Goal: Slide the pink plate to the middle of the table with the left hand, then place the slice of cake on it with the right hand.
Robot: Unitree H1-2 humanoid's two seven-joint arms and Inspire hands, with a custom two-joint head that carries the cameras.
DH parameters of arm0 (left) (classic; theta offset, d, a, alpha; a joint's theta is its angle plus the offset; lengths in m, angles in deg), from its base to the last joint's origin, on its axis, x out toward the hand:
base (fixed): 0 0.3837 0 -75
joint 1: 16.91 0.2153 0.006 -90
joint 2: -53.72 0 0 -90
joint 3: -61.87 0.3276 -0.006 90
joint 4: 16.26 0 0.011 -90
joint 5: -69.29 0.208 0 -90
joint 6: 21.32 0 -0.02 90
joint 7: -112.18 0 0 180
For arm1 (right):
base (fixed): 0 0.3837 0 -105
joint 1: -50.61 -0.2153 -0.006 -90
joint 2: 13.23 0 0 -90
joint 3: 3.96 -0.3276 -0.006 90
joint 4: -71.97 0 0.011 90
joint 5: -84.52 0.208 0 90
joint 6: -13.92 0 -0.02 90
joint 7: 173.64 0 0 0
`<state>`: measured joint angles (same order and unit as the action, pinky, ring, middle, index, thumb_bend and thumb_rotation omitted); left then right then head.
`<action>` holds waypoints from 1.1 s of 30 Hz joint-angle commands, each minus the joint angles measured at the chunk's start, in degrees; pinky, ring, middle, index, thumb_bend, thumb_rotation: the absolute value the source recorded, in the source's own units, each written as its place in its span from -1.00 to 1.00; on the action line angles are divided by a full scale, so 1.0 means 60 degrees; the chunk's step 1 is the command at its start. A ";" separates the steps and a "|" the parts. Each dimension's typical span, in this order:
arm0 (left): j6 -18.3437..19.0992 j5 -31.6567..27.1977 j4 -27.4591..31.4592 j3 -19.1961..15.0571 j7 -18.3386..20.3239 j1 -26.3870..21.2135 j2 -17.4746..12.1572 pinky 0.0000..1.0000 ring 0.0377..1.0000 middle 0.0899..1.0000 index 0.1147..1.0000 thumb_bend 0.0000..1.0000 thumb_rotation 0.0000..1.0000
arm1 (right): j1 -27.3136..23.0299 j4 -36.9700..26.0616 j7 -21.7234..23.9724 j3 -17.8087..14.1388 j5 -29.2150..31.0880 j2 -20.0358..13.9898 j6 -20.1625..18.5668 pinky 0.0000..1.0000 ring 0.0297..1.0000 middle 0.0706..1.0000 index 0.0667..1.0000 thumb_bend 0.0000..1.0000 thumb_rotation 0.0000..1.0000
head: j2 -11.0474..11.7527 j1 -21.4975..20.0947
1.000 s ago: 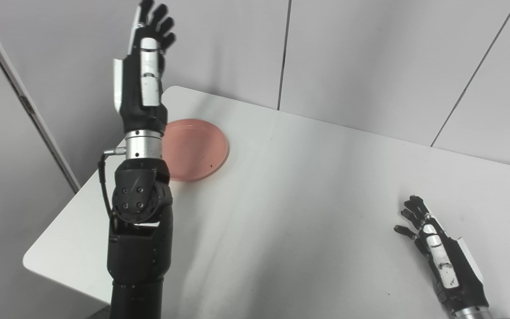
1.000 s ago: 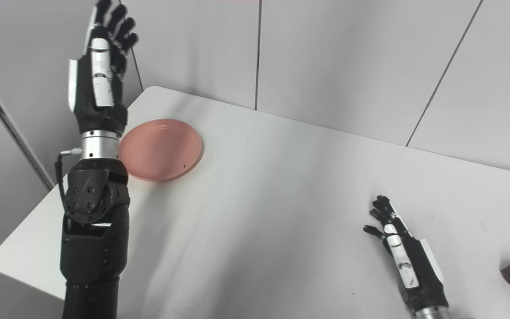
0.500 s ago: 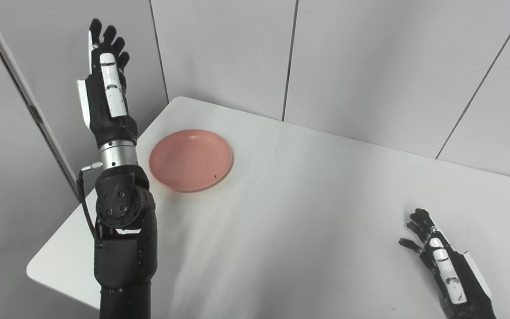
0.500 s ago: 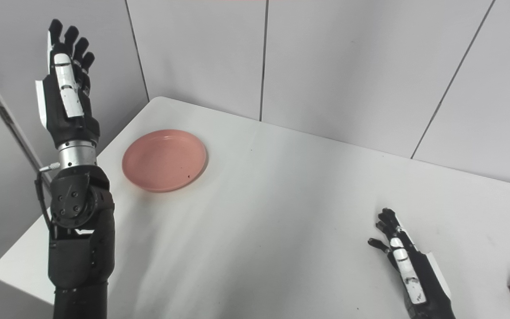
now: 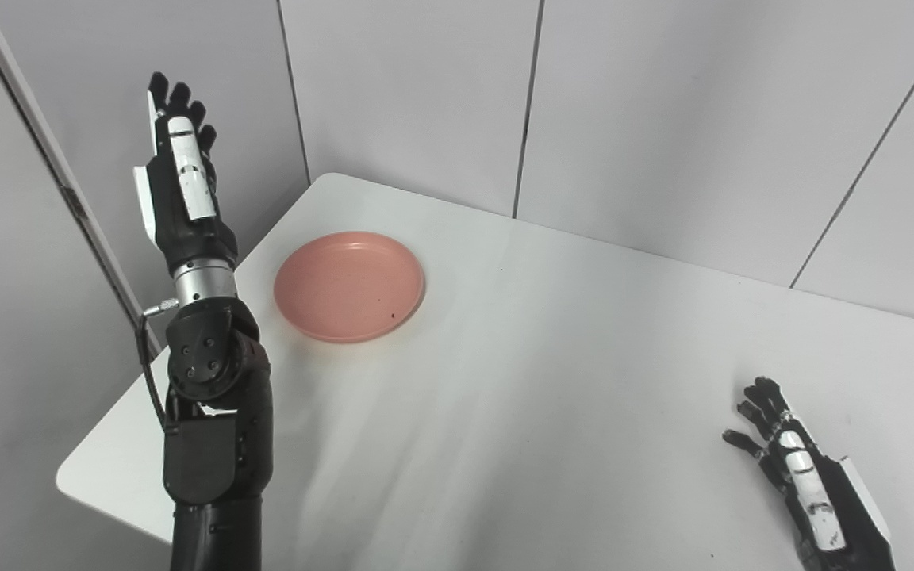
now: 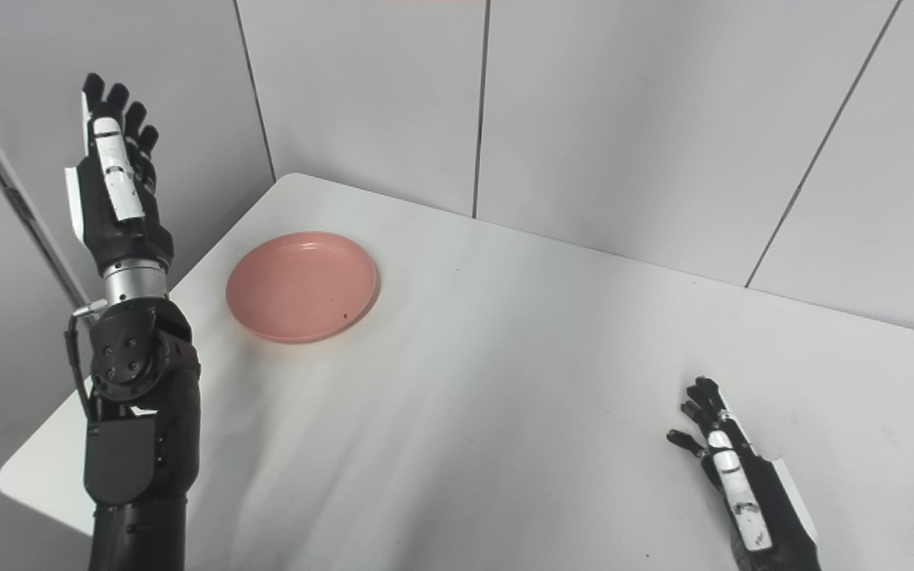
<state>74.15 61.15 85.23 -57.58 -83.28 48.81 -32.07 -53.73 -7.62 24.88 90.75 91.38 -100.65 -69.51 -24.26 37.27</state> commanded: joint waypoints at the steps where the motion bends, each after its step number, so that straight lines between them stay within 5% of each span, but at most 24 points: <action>1: -0.0195 -0.0101 0.0065 -0.0012 -0.0073 -0.0212 -0.0239 0.99 0.95 0.97 0.98 -0.24 1.00 | 0.0260 0.0118 -0.0025 -0.0088 -0.0064 -0.0184 -0.0640 1.00 0.92 0.93 0.94 -0.75 1.00 | -0.0031 0.0031; 33: -0.0504 -0.0627 -0.2525 -0.0060 -0.0085 -0.0268 -0.0554 0.97 0.98 0.98 0.97 -0.36 1.00 | 0.0367 -0.0209 -0.0012 -0.0055 -0.0053 -0.0254 -0.0785 1.00 0.95 0.95 0.96 -0.66 1.00 | -0.0288 0.0286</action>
<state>73.54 57.69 69.23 -57.73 -83.60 48.84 -33.73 -53.15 -9.20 24.89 90.79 91.96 -100.66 -71.38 -25.84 38.94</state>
